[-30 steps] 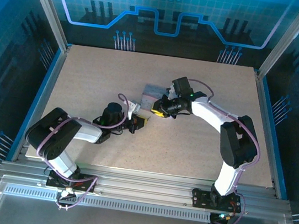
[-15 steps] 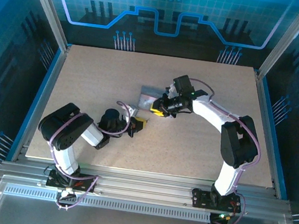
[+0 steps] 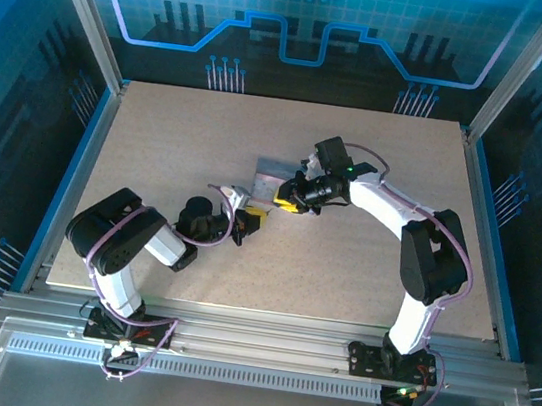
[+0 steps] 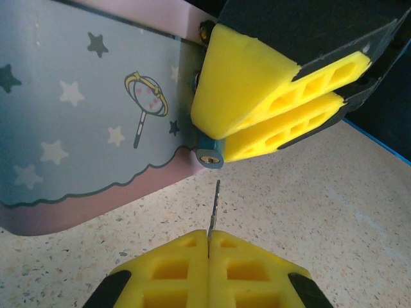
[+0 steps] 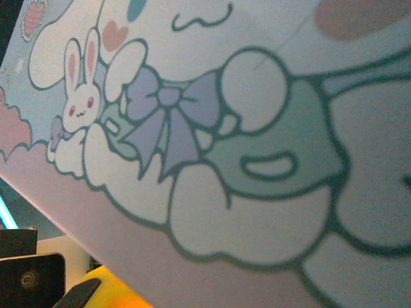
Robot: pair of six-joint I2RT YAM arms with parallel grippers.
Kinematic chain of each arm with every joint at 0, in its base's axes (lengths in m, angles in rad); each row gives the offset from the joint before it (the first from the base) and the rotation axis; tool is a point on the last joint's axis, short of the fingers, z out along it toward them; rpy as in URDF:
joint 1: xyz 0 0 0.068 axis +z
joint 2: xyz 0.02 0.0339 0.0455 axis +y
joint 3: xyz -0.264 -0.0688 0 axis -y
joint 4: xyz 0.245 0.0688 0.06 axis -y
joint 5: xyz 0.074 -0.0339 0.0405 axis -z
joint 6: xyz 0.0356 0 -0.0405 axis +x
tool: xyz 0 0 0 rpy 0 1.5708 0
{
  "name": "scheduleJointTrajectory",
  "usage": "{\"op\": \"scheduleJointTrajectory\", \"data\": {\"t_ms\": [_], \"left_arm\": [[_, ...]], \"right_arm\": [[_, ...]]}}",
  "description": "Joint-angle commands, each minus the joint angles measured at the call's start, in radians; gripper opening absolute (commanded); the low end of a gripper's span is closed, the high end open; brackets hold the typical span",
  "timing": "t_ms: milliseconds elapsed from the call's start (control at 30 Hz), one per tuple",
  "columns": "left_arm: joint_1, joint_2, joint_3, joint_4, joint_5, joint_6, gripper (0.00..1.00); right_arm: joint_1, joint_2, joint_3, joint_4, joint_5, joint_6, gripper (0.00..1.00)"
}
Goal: Unlock a padlock with a key
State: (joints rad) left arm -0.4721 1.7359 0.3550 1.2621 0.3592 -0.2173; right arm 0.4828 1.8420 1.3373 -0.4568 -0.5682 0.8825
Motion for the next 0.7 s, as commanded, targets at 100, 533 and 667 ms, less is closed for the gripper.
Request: {"op": "scheduleJointTrajectory", "data": {"t_ms": [100,533,667], "left_arm": [[0.004,-0.016,0.016,0.016,0.011,0.024,0.00],[0.003,-0.010,0.055,-0.015,0.021,0.013,0.00],[0.003,0.003,0.070,-0.023,0.027,0.005,0.00]], "right_arm": [[-0.015,-0.040,0.036,-0.007,-0.055,-0.019,0.00],[-0.015,-0.049,0.023,-0.005,-0.069,-0.025,0.00],[-0.015,-0.053,0.022,-0.003,-0.075,-0.025,0.00]]}}
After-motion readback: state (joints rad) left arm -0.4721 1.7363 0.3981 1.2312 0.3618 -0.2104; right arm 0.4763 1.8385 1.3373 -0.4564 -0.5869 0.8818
